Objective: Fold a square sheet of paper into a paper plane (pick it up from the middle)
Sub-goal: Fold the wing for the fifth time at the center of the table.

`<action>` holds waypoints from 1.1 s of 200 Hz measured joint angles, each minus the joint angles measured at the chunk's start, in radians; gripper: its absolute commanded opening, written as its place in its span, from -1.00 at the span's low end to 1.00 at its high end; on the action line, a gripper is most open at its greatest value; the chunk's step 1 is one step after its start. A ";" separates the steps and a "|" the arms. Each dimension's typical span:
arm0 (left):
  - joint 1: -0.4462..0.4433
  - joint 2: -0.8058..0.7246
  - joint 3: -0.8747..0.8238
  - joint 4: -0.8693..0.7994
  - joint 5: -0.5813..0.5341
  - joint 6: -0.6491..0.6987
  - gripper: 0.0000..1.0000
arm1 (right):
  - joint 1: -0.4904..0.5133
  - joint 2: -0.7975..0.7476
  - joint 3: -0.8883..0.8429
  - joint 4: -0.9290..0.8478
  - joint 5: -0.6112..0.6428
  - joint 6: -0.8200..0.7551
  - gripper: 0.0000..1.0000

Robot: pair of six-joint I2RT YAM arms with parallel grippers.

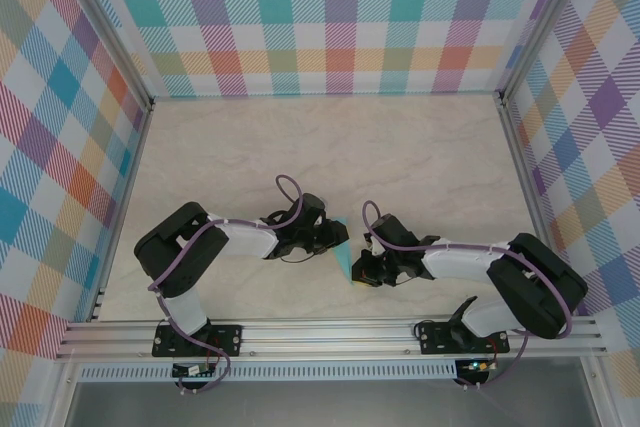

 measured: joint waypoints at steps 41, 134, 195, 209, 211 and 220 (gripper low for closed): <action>0.000 0.000 0.001 -0.002 0.000 0.000 -0.32 | 0.003 -0.043 0.002 -0.044 0.037 -0.004 -0.78; 0.000 0.004 0.008 -0.014 0.003 0.000 -0.33 | 0.005 -0.026 0.032 0.070 -0.013 0.022 -0.83; 0.000 0.005 0.013 -0.023 0.004 0.000 -0.33 | 0.007 0.050 0.073 0.064 -0.018 0.014 -0.83; 0.000 0.005 0.014 -0.023 0.003 0.000 -0.33 | 0.007 0.051 0.057 0.066 -0.013 0.011 -0.83; 0.000 0.005 0.014 -0.023 0.003 0.000 -0.33 | 0.007 0.051 0.054 0.067 -0.011 0.011 -0.83; 0.000 0.006 0.014 -0.023 0.003 0.000 -0.34 | 0.007 0.051 0.033 0.076 -0.011 0.012 -0.83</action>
